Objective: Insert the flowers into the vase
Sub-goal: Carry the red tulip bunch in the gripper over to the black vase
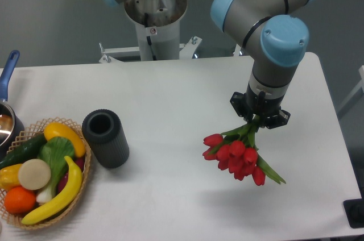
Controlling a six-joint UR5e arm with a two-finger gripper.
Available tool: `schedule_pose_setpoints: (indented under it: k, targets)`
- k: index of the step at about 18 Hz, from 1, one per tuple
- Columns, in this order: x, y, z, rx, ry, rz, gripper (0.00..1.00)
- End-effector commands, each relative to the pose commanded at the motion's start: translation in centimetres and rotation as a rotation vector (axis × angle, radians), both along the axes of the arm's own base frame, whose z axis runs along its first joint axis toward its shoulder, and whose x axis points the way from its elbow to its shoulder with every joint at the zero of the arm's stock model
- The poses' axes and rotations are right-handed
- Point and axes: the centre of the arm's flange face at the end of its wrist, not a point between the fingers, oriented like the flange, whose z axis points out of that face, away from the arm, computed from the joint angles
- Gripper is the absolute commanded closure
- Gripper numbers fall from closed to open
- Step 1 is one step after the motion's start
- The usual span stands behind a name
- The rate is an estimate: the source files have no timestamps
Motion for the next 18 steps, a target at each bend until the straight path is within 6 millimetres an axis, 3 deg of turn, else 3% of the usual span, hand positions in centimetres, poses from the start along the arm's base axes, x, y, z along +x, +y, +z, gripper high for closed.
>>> schedule_pose_setpoints:
  k: [3,7,11,14,18]
  targets:
    - [-0.2,0.0,0.1,0.049,-0.021,0.005,0.97]
    - [0.7,0.7,1.9,0.158,-0.048,0.008,0.97]
    - [3.3,2.4,4.3,0.373,-0.037,0.009,0.99]
    - [7.4,5.0,5.5,0.59,-0.053,-0.011,0.99]
    - [10.3,6.9,6.4,0.78,-0.205,-0.066,0.99]
